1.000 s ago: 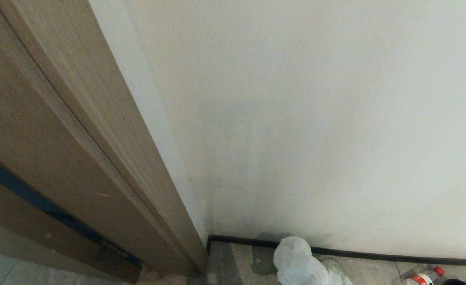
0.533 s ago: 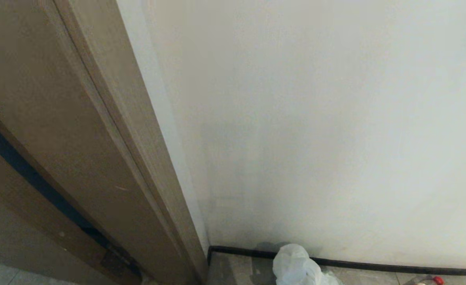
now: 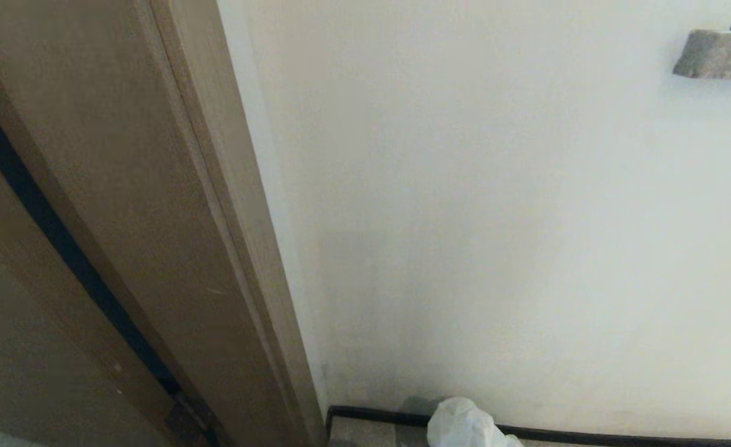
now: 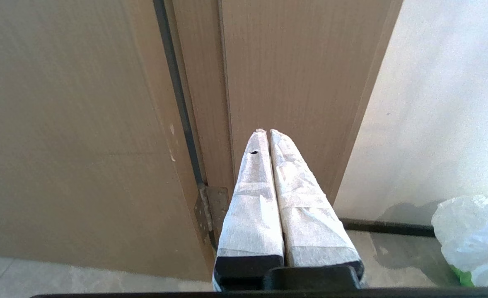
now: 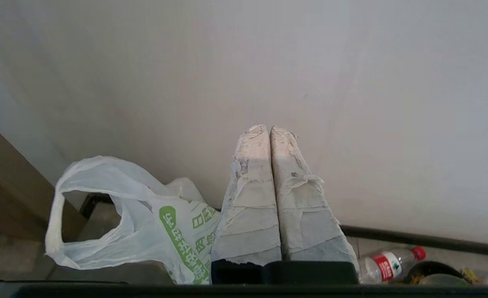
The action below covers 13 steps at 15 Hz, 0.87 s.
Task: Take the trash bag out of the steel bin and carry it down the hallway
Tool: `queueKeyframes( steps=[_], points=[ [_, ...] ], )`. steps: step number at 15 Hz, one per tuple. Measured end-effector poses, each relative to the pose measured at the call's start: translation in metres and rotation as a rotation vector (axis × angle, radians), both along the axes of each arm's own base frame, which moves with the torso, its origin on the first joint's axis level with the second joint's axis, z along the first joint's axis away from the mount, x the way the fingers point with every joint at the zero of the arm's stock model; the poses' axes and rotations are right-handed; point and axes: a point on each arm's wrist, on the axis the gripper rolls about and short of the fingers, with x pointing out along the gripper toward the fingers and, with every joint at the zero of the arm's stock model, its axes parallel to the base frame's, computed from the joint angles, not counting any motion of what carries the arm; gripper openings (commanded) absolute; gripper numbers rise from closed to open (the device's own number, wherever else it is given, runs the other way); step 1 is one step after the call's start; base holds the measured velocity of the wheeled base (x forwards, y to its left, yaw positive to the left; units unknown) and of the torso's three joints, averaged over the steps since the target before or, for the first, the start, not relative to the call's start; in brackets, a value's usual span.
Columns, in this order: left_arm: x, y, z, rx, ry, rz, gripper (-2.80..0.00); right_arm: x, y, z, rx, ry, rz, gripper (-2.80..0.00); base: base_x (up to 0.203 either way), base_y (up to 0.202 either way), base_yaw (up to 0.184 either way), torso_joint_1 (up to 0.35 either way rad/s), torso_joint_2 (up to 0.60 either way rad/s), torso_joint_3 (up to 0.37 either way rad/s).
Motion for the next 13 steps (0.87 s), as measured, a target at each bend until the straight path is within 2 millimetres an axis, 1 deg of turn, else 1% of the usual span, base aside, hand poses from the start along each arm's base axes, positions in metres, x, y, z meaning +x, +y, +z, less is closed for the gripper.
queueKeyframes(
  steps=[4, 13],
  points=[
    [0.0, 0.0, 0.0, 0.002, 0.0, 0.0, -2.8, 0.0, 0.0, 0.0, 0.0, 0.0, 0.0, -2.8, 0.0, 0.0, 0.0, 0.0, 0.0, 0.056],
    [0.0, 0.0, 0.0, 0.005, 0.0, 0.0, -2.8, 0.0001, 0.0, -0.0001, -0.004, 0.002, 0.003, -2.8, 0.0, 0.0, 0.0, 0.0, 0.0, 0.0]
  ],
)
